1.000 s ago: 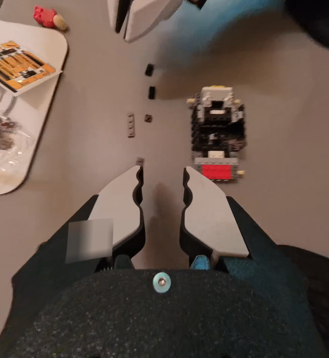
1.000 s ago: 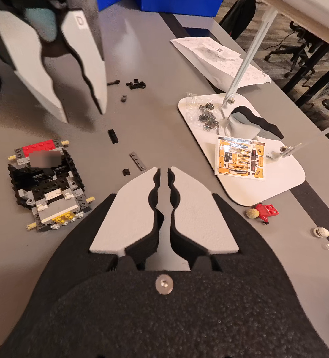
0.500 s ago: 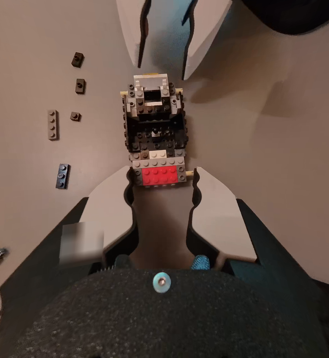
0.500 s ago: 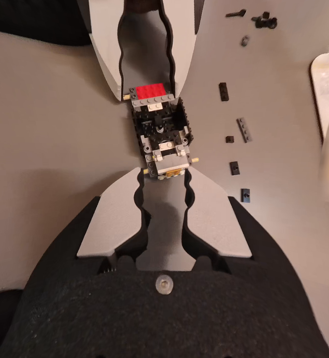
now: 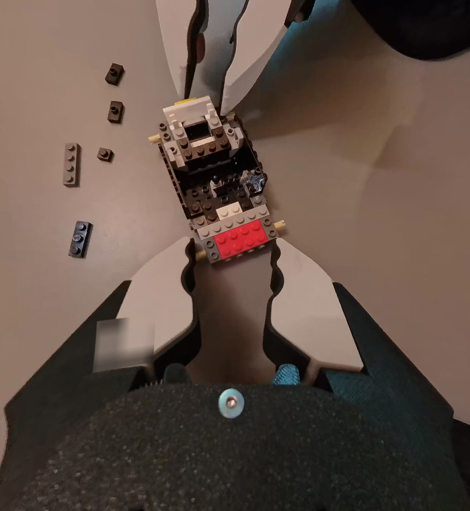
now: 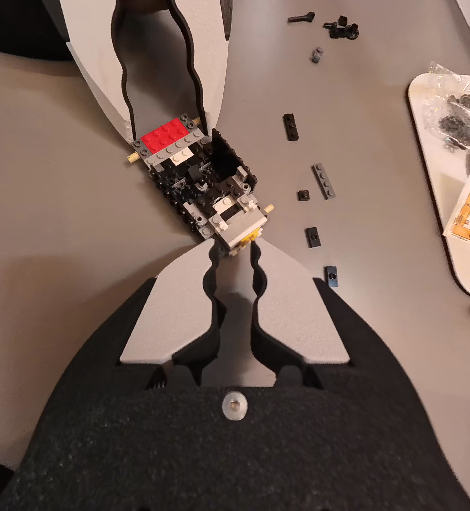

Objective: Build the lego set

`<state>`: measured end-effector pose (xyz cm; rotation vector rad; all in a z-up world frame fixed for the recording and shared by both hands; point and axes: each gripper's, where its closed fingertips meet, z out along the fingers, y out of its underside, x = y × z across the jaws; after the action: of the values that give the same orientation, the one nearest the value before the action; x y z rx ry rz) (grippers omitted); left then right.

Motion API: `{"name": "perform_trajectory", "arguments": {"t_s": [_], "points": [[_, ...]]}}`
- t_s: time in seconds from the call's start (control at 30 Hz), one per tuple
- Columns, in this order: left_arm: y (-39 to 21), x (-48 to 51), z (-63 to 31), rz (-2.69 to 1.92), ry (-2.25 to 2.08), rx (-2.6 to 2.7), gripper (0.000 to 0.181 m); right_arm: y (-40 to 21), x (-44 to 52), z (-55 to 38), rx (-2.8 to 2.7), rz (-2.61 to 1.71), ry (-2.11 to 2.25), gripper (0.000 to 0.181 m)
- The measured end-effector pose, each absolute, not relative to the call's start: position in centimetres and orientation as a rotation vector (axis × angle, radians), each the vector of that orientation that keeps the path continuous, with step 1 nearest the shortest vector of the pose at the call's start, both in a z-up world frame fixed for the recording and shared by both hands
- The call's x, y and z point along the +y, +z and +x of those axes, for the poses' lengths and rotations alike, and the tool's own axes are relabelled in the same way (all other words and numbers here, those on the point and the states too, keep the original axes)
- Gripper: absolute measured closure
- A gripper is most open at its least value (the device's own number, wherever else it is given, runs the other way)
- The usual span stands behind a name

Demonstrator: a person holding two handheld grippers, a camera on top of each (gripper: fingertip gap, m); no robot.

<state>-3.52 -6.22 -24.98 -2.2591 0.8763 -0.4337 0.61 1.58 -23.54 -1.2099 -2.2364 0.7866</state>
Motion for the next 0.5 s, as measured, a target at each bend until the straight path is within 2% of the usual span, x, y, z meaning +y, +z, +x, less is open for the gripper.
{"name": "perform_trajectory", "arguments": {"t_s": [0.5], "points": [[-23.3, -4.9, -5.0, -2.139, -0.485, 0.746, 0.132, -22.6, 2.5, 0.0, -2.126, -1.241, 0.889, 0.160]]}}
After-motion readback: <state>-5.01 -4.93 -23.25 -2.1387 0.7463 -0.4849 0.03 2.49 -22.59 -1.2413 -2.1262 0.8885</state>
